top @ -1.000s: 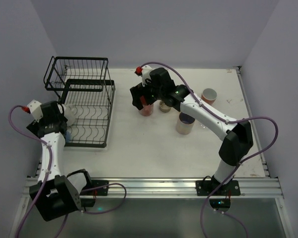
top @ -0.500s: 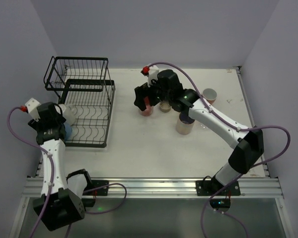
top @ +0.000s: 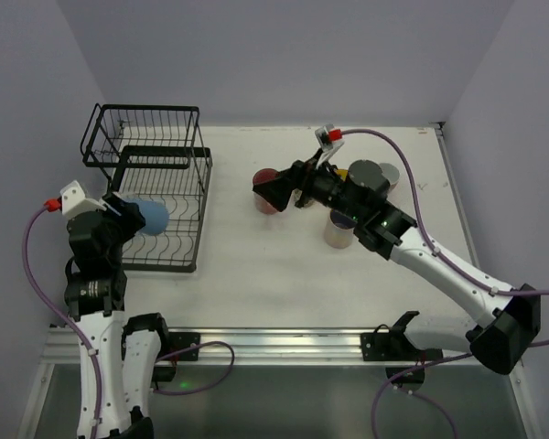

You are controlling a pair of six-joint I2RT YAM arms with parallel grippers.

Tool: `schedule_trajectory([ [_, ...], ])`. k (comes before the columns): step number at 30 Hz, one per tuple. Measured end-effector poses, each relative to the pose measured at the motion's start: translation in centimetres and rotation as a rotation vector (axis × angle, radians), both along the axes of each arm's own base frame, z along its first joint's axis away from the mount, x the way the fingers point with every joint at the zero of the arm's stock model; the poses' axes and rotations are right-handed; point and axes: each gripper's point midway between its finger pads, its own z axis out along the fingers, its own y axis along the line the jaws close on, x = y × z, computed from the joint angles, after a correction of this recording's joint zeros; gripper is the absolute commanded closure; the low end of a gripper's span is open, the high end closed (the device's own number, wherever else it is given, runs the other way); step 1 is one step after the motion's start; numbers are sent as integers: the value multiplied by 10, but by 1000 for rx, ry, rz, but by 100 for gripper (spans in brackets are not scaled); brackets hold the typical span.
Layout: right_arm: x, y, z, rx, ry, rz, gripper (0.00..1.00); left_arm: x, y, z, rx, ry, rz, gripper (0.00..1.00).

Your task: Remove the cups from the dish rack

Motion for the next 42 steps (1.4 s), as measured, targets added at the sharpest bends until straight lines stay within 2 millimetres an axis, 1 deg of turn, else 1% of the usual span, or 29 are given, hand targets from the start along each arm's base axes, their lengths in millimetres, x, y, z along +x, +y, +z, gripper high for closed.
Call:
schedule_trajectory([
  [1,-6,-2,-2,53,15,5,1,1,-13,5,-27,-33,-58,75],
  [2,-13,-5,-12,95,51,10,1,3,-27,11,-61,-71,-123,75],
  [3,-20,-8,-24,134,90,15,1,6,-40,16,-98,-111,-186,75],
  [5,-32,-12,-56,183,173,21,2,14,-69,24,-182,-189,-323,76],
  [8,-43,-11,-97,202,287,28,2,22,-106,20,-330,-253,-495,76],
  [9,-48,-10,-105,203,313,38,2,23,-117,20,-381,-270,-545,76],
  [10,-52,-7,-108,207,328,50,3,24,-129,20,-435,-289,-602,76],
  [11,-56,-3,-106,218,330,71,3,24,-137,21,-462,-299,-639,76],
  [14,-64,9,-92,273,303,139,4,20,-172,25,-583,-330,-798,76],
  [17,-63,15,-90,304,299,154,5,11,-203,26,-672,-323,-937,76],
  [20,-61,17,-89,318,302,153,10,1,-227,27,-733,-310,-1039,76],
  [21,-62,18,-87,324,299,153,15,-2,-232,28,-746,-312,-1062,75],
  [23,-62,18,-84,335,293,148,25,-9,-239,31,-763,-319,-1102,72],
  [24,-63,18,-82,339,289,148,34,-12,-242,33,-768,-325,-1117,66],
  [25,-63,18,-81,341,284,149,54,-14,-244,34,-768,-332,-1130,58],
  [26,-64,18,-79,341,277,149,63,-16,-246,36,-765,-341,-1141,33],
  [27,-67,18,-74,353,273,160,71,-16,-246,34,-763,-342,-1136,18],
  [28,-68,18,-70,359,266,160,89,-16,-246,31,-767,-339,-1131,4],
  [29,-68,17,-68,357,257,157,97,-17,-247,29,-762,-335,-1134,0],
  [30,-69,17,-64,364,255,164,100,-18,-248,26,-761,-323,-1131,0],
  [31,-68,17,-63,355,252,154,100,-19,-248,21,-757,-303,-1123,0],
  [33,-63,13,-71,279,275,102,100,-15,-244,13,-696,-277,-1093,0],
  [34,-60,12,-74,253,278,85,100,-14,-242,13,-673,-262,-1076,0],
  [36,-53,8,-83,151,286,33,100,-6,-232,16,-550,-253,-1030,0],
  [37,-50,4,-87,91,286,5,100,-3,-225,22,-488,-254,-995,0],
  [39,-45,-4,-96,-41,287,-39,100,3,-204,35,-331,-276,-907,0],
  [42,-36,-18,-113,-251,291,-99,100,5,-172,38,-152,-286,-775,0],
])
